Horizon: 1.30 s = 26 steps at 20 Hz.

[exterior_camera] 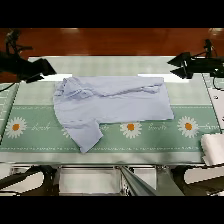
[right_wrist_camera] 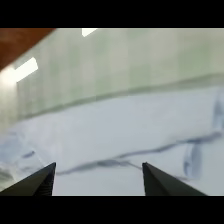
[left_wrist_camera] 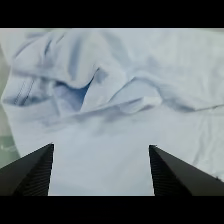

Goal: Fold the shirts.

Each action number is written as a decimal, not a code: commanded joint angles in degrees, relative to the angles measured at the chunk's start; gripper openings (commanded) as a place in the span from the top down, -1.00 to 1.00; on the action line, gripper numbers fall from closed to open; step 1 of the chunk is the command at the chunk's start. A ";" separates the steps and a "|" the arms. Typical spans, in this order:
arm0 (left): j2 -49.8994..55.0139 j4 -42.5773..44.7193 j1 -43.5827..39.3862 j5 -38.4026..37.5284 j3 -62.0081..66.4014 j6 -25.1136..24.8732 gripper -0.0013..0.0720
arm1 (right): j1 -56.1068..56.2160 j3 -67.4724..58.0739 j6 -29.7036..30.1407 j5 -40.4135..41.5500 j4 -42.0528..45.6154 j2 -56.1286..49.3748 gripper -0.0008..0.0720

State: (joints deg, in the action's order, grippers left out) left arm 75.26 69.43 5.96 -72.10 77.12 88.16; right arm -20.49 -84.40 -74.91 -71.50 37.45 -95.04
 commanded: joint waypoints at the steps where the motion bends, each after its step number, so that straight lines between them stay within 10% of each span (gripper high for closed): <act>1: -0.50 3.37 0.50 -10.78 -6.29 -2.54 -0.95 | -5.73 1.14 -4.48 -12.41 24.44 4.57 -0.73; 11: -20.96 -13.14 15.85 10.21 -50.07 2.08 -0.95 | -10.82 51.56 0.31 6.82 9.70 40.06 -0.73; 14: -20.94 -33.97 22.60 13.75 -54.82 -11.17 -0.95 | -10.75 55.01 2.08 6.47 4.83 45.00 -0.73; 26: -14.16 -34.99 11.65 20.70 -54.95 -15.52 -0.95 | -10.75 55.01 2.16 4.98 4.28 45.99 -0.73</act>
State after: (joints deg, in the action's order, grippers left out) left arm 60.23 35.11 20.91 -53.15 22.31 74.48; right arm -31.20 -29.52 -72.84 -66.37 42.06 -49.23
